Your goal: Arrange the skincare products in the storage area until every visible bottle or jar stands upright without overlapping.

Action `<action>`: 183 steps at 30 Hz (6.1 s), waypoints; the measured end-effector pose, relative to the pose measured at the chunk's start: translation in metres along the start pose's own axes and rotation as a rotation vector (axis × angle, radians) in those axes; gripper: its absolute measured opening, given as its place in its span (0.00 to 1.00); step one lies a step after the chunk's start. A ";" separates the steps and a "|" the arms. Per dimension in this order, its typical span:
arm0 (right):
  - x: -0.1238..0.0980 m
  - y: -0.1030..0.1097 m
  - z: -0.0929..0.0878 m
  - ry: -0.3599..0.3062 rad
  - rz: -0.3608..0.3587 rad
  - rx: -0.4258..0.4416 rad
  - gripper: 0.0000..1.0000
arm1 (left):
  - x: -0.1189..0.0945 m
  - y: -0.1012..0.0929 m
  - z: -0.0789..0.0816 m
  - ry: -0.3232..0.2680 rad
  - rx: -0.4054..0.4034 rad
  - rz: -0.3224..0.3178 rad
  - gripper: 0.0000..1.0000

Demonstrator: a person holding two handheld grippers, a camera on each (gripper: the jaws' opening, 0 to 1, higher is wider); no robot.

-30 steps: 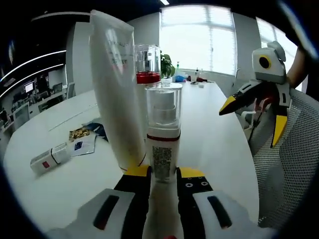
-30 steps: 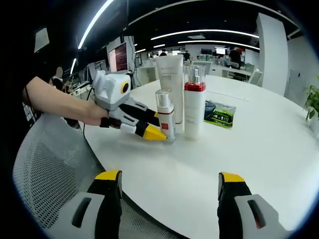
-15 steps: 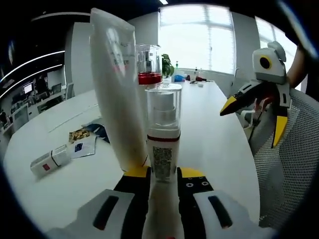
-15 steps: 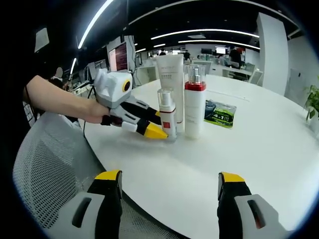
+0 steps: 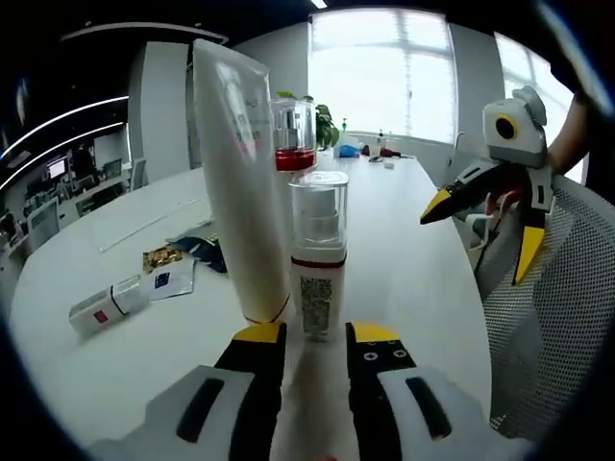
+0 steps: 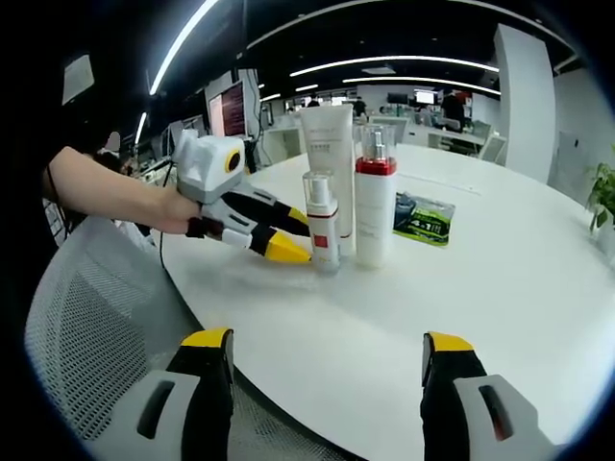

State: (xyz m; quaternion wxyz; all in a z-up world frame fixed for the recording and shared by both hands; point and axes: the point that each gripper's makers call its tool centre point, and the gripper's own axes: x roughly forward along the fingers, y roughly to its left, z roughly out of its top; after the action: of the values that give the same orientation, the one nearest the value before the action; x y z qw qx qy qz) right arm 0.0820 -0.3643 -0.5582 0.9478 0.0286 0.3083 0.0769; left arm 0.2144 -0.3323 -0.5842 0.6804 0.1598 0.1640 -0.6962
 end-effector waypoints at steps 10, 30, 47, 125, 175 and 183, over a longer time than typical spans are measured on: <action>-0.001 -0.002 0.002 -0.016 -0.009 0.001 0.87 | -0.026 -0.001 0.004 -0.017 -0.053 0.022 0.29; -0.003 -0.008 0.009 -0.066 -0.036 0.021 0.88 | -0.117 0.023 0.004 -0.046 -0.164 0.172 0.64; -0.005 -0.009 0.011 -0.085 -0.041 0.039 0.87 | -0.187 0.014 0.005 -0.107 -0.315 0.252 0.88; -0.005 -0.012 0.009 -0.078 -0.044 0.077 0.84 | -0.182 0.070 -0.005 0.031 -0.227 0.328 0.78; 0.000 -0.008 -0.008 0.006 -0.016 0.104 0.79 | -0.058 0.190 0.004 0.370 0.107 0.084 0.67; 0.000 -0.007 -0.008 0.010 -0.013 0.107 0.79 | -0.035 0.220 0.003 0.438 0.195 0.065 0.62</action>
State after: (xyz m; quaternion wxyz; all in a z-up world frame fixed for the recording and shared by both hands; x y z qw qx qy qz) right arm 0.0782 -0.3715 -0.5655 0.9438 0.0769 0.3169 0.0544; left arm 0.4347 -0.3068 -0.5684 0.6318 0.3772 0.2345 -0.6353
